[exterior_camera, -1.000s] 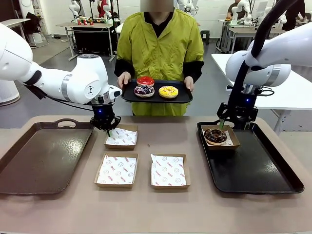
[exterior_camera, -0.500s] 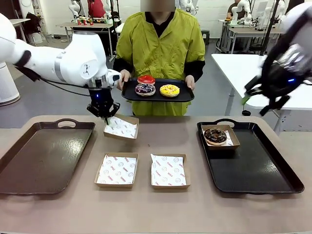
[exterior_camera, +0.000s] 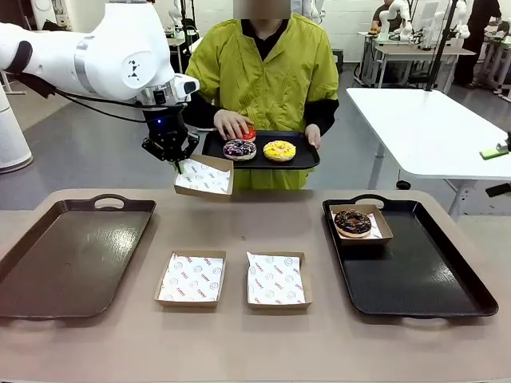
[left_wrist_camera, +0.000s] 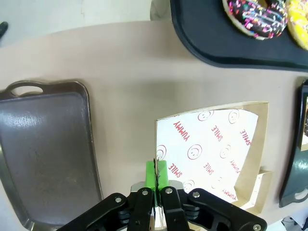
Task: Individually package the donuts and arrange them on the tray.
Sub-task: Place the picked Paper togo box on the Handle tray while simultaneously picking up another Paper togo box from the table with the other hand.
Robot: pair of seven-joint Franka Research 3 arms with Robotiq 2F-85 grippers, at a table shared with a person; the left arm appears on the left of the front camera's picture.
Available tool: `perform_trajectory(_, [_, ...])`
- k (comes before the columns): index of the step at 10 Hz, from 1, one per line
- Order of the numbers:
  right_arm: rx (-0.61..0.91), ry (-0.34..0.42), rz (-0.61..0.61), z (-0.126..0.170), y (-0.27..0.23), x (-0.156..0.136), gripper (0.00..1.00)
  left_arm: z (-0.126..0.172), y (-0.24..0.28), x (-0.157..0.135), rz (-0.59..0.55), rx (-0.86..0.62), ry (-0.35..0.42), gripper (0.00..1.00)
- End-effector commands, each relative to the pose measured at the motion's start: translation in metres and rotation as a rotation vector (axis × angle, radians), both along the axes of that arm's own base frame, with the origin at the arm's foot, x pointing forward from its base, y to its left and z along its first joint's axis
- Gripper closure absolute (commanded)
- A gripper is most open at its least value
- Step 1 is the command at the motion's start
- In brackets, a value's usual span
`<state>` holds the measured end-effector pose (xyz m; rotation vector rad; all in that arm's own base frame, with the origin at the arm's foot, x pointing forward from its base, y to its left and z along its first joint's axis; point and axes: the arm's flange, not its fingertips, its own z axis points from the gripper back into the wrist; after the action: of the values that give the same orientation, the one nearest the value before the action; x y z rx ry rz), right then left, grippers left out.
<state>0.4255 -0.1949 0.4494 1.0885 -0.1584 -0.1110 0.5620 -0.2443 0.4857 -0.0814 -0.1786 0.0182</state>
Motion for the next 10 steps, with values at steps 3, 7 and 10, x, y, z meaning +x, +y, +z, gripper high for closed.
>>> perform_trajectory(3, [0.122,-0.029,-0.025,-0.059,-0.012,-0.008,0.00,0.014,-0.012,0.013,0.062,0.023,0.014,1.00])
perform_trajectory(7, [0.096,0.006,-0.033,-0.065,-0.015,-0.010,0.00,0.013,-0.005,0.009,0.034,0.001,0.015,1.00])
perform_trajectory(10, [0.096,0.006,-0.033,-0.065,-0.015,-0.010,0.00,0.013,-0.005,0.009,0.034,0.001,0.015,1.00])
